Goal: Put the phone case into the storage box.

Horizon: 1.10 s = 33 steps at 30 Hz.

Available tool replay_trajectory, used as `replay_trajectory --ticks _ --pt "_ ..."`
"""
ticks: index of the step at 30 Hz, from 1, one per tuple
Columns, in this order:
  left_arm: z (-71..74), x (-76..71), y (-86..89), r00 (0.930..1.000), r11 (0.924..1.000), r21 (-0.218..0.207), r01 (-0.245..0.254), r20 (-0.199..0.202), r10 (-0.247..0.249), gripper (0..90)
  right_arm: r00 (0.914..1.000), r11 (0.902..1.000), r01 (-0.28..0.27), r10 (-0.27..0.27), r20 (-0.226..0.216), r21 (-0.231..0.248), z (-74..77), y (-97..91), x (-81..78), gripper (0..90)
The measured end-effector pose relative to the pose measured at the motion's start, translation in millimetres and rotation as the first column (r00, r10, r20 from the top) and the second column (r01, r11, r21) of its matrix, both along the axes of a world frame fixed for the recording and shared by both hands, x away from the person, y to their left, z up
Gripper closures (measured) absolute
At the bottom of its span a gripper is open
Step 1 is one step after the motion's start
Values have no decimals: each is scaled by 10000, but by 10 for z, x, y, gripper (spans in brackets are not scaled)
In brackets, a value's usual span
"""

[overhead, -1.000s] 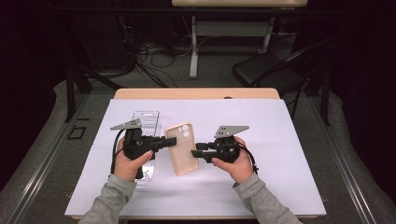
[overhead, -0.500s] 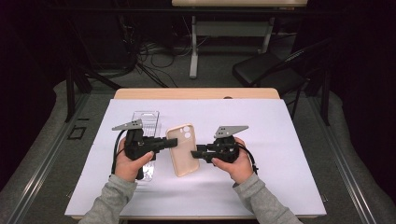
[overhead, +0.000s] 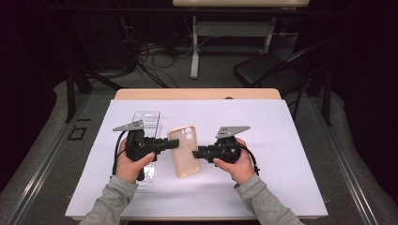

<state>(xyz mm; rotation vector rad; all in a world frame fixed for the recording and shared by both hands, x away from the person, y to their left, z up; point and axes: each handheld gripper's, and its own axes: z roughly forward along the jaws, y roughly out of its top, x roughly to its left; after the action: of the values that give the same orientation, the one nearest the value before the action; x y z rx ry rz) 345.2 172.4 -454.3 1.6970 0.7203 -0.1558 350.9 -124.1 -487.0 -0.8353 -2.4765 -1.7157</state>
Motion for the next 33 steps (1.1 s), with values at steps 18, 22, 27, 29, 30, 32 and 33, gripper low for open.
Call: replay_trajectory --ticks 18,22,27,29,30,32,33 --pt "-6 3 -3 10000 10000 -10 -12 -38 12 799 9996 9998 -40 44 -265 176 -19 -30 25 812" --pt "-10 2 -7 10000 10000 4 -46 -57 46 798 9996 9997 -29 36 -280 231 -30 -32 33 814" --pt "-22 7 -9 9999 9999 62 -102 -34 102 796 9994 9997 -13 21 -334 237 -38 -36 36 817" --pt "-25 8 -9 9999 9999 72 -132 -29 132 796 9994 9997 -1 9 -341 242 -42 -35 37 818" --pt "-25 9 -9 9999 9999 66 -128 -29 128 796 9994 9997 -6 14 -337 254 -43 -35 37 819" --pt "-25 8 -9 9999 9998 79 -164 7 164 794 9994 9996 -14 23 -340 270 -42 -37 38 819" --pt "-24 6 -11 9998 9998 90 -202 21 202 794 9995 9996 -22 32 -323 283 -43 -38 39 820"
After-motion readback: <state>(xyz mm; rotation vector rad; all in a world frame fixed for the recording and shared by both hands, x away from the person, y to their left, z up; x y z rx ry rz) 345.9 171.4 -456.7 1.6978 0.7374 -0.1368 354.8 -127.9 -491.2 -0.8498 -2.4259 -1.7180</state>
